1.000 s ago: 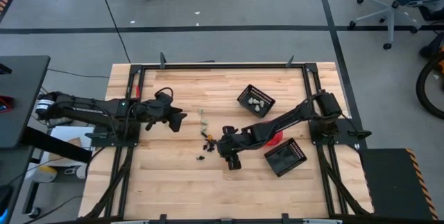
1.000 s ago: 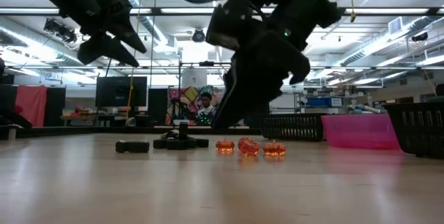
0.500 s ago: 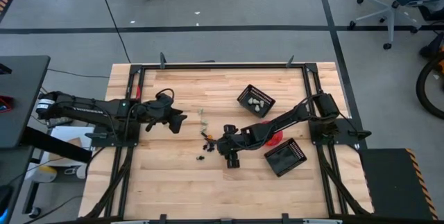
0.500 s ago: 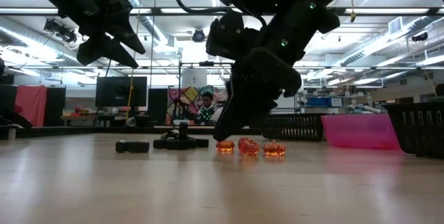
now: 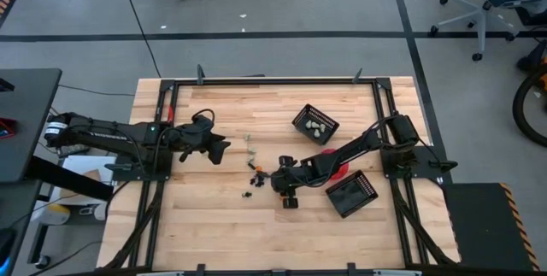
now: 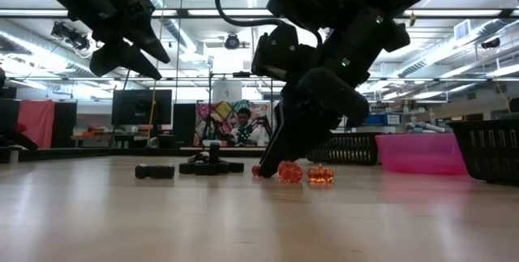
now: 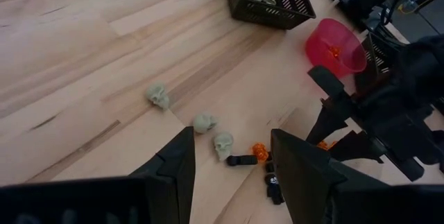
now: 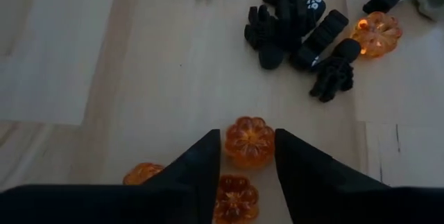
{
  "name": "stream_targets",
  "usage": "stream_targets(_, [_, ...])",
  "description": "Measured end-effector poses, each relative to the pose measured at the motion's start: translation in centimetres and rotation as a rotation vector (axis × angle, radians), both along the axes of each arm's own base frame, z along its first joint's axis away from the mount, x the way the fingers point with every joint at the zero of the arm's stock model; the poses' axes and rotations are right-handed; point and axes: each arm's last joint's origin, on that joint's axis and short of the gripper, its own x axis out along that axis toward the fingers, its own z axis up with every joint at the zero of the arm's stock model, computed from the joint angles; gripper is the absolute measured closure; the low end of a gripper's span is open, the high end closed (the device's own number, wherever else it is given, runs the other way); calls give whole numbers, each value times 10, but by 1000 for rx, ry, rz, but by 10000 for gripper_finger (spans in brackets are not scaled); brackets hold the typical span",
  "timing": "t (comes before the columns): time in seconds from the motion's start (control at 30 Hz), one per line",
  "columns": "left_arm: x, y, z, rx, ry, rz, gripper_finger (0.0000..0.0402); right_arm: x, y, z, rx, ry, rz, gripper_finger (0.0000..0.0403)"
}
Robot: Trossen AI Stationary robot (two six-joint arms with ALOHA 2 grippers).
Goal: Sort Halloween decoration
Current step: Put the orange pumpkin toy into the red bowl
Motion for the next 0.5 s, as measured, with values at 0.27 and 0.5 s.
stream_targets(0.27, [0, 0, 0, 0, 0, 0, 239, 0, -1, 0, 17, -5, -30, 311])
stream_targets(0.5, [0, 0, 0, 0, 0, 0, 239, -2, -2, 5, 13, 0, -32, 306])
